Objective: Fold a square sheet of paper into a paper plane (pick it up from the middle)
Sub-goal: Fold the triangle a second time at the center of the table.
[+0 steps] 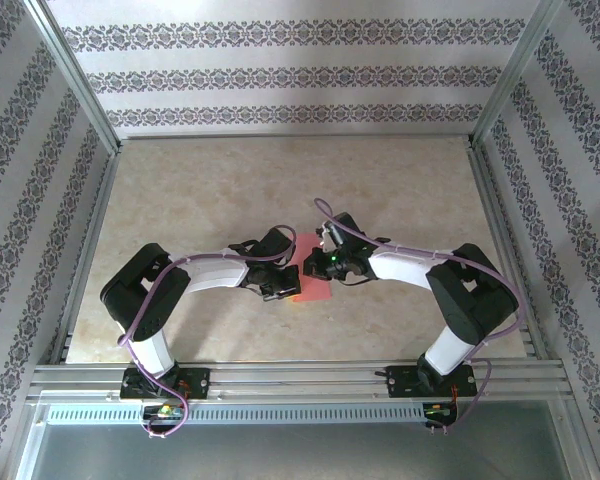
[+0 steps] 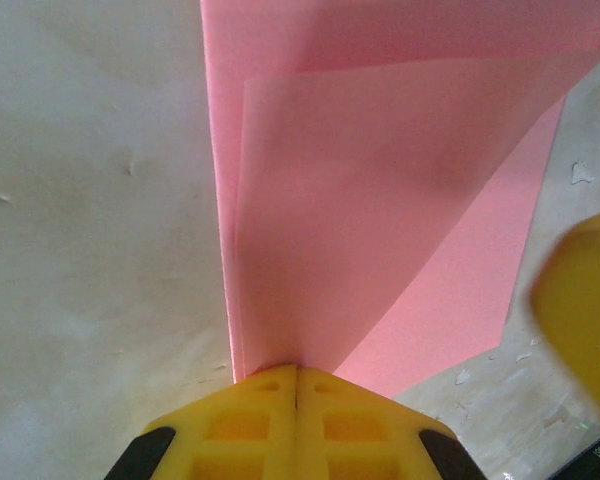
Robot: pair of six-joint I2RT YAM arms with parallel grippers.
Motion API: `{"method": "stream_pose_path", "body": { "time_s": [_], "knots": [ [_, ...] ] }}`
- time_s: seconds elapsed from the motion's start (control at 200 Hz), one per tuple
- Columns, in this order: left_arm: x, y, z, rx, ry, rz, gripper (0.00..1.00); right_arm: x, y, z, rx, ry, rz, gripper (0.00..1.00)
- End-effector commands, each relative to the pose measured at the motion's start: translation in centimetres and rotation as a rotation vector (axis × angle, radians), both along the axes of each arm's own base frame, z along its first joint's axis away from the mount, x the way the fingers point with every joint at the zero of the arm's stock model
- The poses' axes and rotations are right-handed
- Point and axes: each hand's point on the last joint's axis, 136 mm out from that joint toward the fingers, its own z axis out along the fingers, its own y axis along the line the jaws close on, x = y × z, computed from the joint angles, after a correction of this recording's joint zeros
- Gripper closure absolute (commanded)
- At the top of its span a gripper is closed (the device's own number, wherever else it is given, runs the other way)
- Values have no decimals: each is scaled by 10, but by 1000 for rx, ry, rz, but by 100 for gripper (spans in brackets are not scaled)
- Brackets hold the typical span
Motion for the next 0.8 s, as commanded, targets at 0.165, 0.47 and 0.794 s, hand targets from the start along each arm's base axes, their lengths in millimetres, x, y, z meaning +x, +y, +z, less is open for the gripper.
{"method": "stream_pose_path", "body": {
  "time_s": [0.165,0.47,0.794],
  "knots": [
    [-21,30,-28,125,99,6,98,-7,-1,-27,-18,62,-9,96],
    [-30,39,-34,159,121,-2,99,6,-28,-46,-43,69,-62,96],
    [-40,58,-50,215,154,13,100,42,-77,-57,-67,98,-176,95]
  ]
}}
